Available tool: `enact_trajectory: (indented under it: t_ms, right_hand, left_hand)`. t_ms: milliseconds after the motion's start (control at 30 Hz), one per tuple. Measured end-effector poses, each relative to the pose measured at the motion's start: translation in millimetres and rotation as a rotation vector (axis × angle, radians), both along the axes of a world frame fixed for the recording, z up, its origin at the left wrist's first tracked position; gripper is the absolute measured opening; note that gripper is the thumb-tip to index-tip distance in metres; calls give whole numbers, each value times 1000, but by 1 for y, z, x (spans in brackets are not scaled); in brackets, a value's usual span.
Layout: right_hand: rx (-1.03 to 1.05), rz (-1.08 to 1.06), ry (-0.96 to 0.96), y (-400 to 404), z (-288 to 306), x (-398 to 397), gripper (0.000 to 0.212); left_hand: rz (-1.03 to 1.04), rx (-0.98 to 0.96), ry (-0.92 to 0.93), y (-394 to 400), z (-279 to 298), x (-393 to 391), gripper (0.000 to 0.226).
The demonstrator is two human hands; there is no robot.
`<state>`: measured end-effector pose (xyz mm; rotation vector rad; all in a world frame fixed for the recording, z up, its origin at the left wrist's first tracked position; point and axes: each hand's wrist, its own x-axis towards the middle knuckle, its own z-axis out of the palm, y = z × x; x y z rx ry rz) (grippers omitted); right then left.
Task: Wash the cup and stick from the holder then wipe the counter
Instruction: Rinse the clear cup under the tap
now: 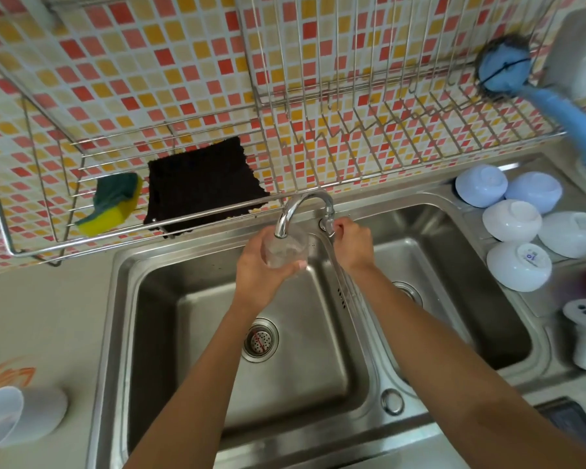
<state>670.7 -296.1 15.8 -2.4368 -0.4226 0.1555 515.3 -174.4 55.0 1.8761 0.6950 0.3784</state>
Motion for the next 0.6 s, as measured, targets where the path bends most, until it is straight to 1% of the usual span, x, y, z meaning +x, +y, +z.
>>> enact_trajectory:
  t_ms: [67, 133, 200, 300, 367, 433, 600]
  right_hand:
    - [-19, 1, -3, 2, 0, -3, 19]
    - [15, -3, 17, -1, -1, -3, 20]
    - [61, 7, 42, -7, -1, -3, 25]
    - [40, 44, 52, -21, 4, -14, 34]
    - [52, 47, 68, -35, 6, -30, 39]
    - [66, 31, 88, -49, 3, -50, 41]
    - [28, 104, 103, -76, -17, -109, 39]
  left_hand:
    - [5, 17, -13, -4, 3, 0, 77]
    - [14, 16, -13, -4, 3, 2, 80]
    - [28, 15, -1, -2, 4, 2, 83]
    - [29, 28, -1, -4, 6, -3, 87]
    - [26, 54, 3, -11, 7, -8, 87]
    - [-19, 80, 20, -17, 7, -17, 86]
    - [-21, 59, 46, -31, -5, -51, 87]
